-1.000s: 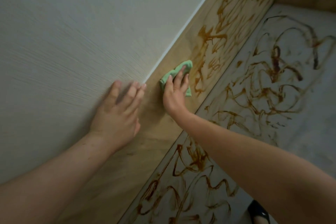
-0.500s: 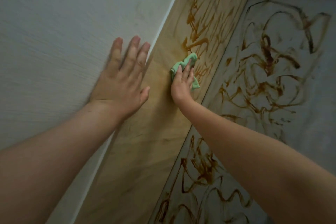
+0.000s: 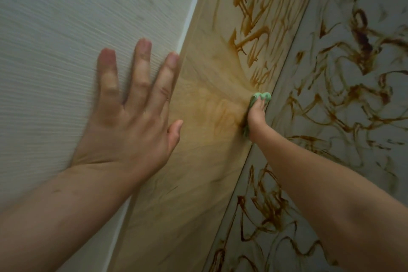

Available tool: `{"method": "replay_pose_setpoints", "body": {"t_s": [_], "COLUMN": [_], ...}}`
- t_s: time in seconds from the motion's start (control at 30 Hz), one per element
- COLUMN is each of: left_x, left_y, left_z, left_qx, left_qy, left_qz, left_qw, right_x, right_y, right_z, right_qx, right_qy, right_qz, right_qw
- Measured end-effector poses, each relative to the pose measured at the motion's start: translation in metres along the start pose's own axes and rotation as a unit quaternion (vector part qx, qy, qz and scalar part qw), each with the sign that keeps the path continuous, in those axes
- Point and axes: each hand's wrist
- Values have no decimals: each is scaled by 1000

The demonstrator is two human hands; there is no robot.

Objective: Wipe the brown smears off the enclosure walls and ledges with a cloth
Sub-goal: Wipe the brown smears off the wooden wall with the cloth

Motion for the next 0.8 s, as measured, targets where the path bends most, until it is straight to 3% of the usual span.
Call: {"method": "replay_pose_setpoints", "body": {"t_s": [0.1,0.3,0.43,0.5,0.67,0.73,0.8], "left_x": [1,3,4,4,5,4,6], "left_y": [5,4,4,0,-5,-6,-4], "left_z": [1,0,1,3,5,5,4], "left_qx": [9,6,19,19,32,38,37], "left_qy": [-1,3,-6,-11,-23,-26,-24], "left_qz": [-22,1,6,10,4,-2,6], "left_qw": [1000,1000,1000,1000,999,999,999], "right_x": [46,22,40,20,-21,-33,-43], "right_y": [-21,-12,4,24,61,60,55], "right_z": [94,-27,-36,-100,-249,-247,-222], "right_qx": [35,13,33,28,-135,-119,-72], "right_qy": [42,119,122,109,-124,-173,-166], "right_qz": [9,63,82,44,-32,-56,-59], "right_qw": [998,991,989,993,983,976,982]}}
Point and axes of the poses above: each hand's wrist, its own z-axis towards the middle knuckle, its own y-axis out of the palm, x = y × z, and after that the axes turned 14 degrees about z, right-handed
